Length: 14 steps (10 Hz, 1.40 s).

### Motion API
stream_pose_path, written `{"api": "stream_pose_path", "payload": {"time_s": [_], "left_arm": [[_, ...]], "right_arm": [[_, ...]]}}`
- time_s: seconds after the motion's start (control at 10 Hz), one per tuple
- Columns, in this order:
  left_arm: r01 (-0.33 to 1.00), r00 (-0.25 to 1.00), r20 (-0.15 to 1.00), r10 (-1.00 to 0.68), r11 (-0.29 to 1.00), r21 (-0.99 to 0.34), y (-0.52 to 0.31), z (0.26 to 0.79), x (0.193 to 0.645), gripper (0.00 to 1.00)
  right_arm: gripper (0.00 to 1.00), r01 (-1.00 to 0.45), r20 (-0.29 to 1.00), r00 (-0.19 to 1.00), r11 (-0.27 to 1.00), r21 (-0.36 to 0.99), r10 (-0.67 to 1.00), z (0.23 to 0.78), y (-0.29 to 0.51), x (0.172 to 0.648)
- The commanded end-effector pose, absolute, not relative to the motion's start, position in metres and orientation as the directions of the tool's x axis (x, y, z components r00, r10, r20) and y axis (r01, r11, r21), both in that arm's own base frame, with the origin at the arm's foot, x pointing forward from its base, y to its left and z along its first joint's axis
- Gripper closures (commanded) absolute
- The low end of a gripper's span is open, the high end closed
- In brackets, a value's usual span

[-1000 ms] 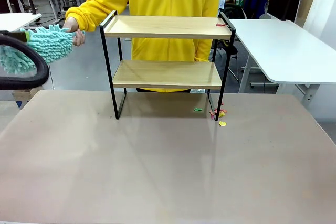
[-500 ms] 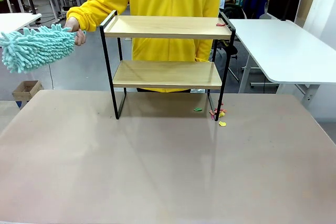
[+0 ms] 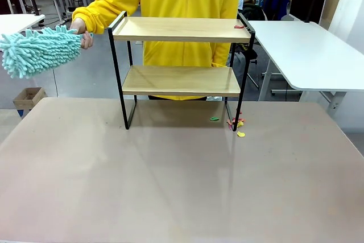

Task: Clean the shelf.
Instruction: Hand the Duster back to the human.

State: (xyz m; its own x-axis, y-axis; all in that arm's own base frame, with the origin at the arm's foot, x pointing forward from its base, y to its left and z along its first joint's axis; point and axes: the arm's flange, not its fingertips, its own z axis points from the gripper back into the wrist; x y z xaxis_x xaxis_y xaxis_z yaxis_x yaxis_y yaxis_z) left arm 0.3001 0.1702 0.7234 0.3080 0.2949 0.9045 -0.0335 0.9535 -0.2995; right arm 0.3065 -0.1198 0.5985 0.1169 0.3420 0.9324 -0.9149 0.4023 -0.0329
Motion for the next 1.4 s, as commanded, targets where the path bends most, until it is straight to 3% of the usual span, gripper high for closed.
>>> {"api": "stream_pose_path", "payload": {"time_s": [0.0, 1.3], "left_arm": [[-0.049, 0.298, 0.910, 0.289, 0.956, -0.288, 0.1716, 0.7225, 0.3014, 0.00], [-0.049, 0.298, 0.910, 0.289, 0.956, -0.288, 0.1716, 0.7225, 0.3014, 0.00]], "right_arm": [[0.00, -0.914, 0.940, 0.105, 0.403, -0.037, 0.324, 0.6008, -0.1193, 0.3071], [0.00, -0.914, 0.940, 0.105, 0.403, -0.037, 0.324, 0.6008, -0.1193, 0.3071]]}}
